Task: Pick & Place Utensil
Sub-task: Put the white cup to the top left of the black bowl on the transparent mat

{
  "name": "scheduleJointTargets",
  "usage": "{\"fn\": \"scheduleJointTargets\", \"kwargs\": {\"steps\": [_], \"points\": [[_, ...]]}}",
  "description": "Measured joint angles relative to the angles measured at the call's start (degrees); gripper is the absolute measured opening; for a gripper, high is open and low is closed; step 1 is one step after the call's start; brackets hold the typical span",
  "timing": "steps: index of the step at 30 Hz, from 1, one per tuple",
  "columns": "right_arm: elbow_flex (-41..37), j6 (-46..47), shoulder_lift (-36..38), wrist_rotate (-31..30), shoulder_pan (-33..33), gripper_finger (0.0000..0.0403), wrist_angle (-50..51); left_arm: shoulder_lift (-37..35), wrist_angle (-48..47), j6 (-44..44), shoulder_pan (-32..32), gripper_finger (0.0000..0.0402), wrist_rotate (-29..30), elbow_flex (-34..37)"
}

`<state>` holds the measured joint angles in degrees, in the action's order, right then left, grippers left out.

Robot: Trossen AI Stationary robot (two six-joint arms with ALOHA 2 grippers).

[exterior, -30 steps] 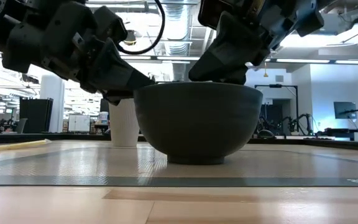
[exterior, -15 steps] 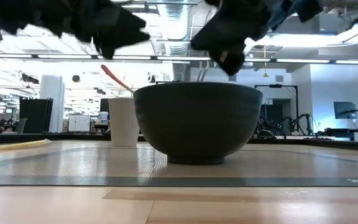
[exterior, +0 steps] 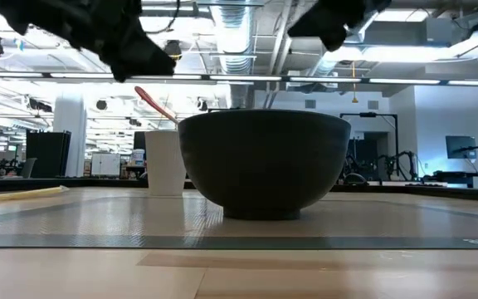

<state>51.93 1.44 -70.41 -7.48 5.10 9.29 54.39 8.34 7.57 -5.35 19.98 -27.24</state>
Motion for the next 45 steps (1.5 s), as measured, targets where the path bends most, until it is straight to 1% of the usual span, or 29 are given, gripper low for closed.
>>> {"fn": "scheduleJointTargets", "kwargs": {"steps": [3, 7, 9, 12, 14, 17, 22, 24, 26, 28, 30, 31, 34, 39, 42, 45], "points": [[-2.77, -0.45, 0.08, 3.27, -4.41, 0.0001, -1.18, 0.45, -2.34, -1.09, 6.06, 0.0152, -5.89, 0.0], [-6.92, -2.13, 0.06, 10.8, -10.75, 0.0001, -5.31, 1.67, -7.92, -2.52, 12.62, 0.0151, -9.2, 0.0], [-8.52, -3.59, 0.08, 13.85, -13.1, 0.0001, -9.83, 2.65, -9.8, -2.71, 14.28, 0.0151, -11.33, 0.0], [-9.87, -7.03, -0.15, 16.46, -16.03, 0.0001, -15.52, 4.59, -9.75, -6.2, 14.67, 0.0151, -13.58, 0.0], [-10.4, -7.98, -1.09, 16.65, -17.63, 0.0001, -19.83, 6.1, -9.61, -8.38, 14.39, 0.0151, -13.31, 0.0], [-10.98, -8.01, -2.79, 16.63, -19.34, 0.0001, -23.17, 8.27, -9.48, -9.03, 14.48, 0.0151, -10.98, 0.0], [-11.03, -8.17, -6.34, 16.68, -21.25, 0.0001, -23.11, 11.98, -8.16, -9.23, 14.41, 0.015, -8.15, -0.15], [-11.03, -9.5, -7.44, 16.65, -21.96, 0.0001, -23.11, 13.05, -7.77, -10.27, 14.42, 0.0138, -7.85, -0.24], [-11.03, -10.27, -8.48, 16.62, -22.51, 0.0001, -23.27, 13.58, -8.08, -12.28, 14.06, 0.0112, -7.97, -0.1], [-11.06, -10.41, -9.1, 16.64, -22.99, 0.0001, -23.34, 13.67, -9.03, -13.73, 13.79, 0.0071, -8.16, 0.26], [-11.02, -10.41, -9.6, 16.65, -23.03, 0.0001, -23.98, 12.65, -7.36, -14.13, 13.69, 0.0025, -8.11, 0.09], [-11.05, -10.41, -9.6, 16.65, -23.03, 0.0001, -23.69, 12.27, -7.17, -13.98, 13.68, 0.0015, -8.08, -0.02], [-11.05, -10.21, -9.8, 16.66, -22.72, 0.0001, -24.47, 10.2, -7.89, -12.47, 12.76, 0.0014, -7.89, 0.15], [-11.05, -9.51, -9.69, 16.65, -22.33, 0.0001, -25.0, 5.26, -8.1, -8.23, 6.68, 0.0011, -9.21, -2.26], [-11.05, -9.51, -9.69, 16.68, -22.31, 0.0001, -25.16, 3.54, -15.68, -3.91, 1.79, 0.0011, -9.75, -6.08], [-11.04, -9.49, -9.69, 16.69, -22.31, 0.0001, -25.19, 3.34, -28.78, 1.08, -3.33, 0.0011, -6.53, -10.73]]}}
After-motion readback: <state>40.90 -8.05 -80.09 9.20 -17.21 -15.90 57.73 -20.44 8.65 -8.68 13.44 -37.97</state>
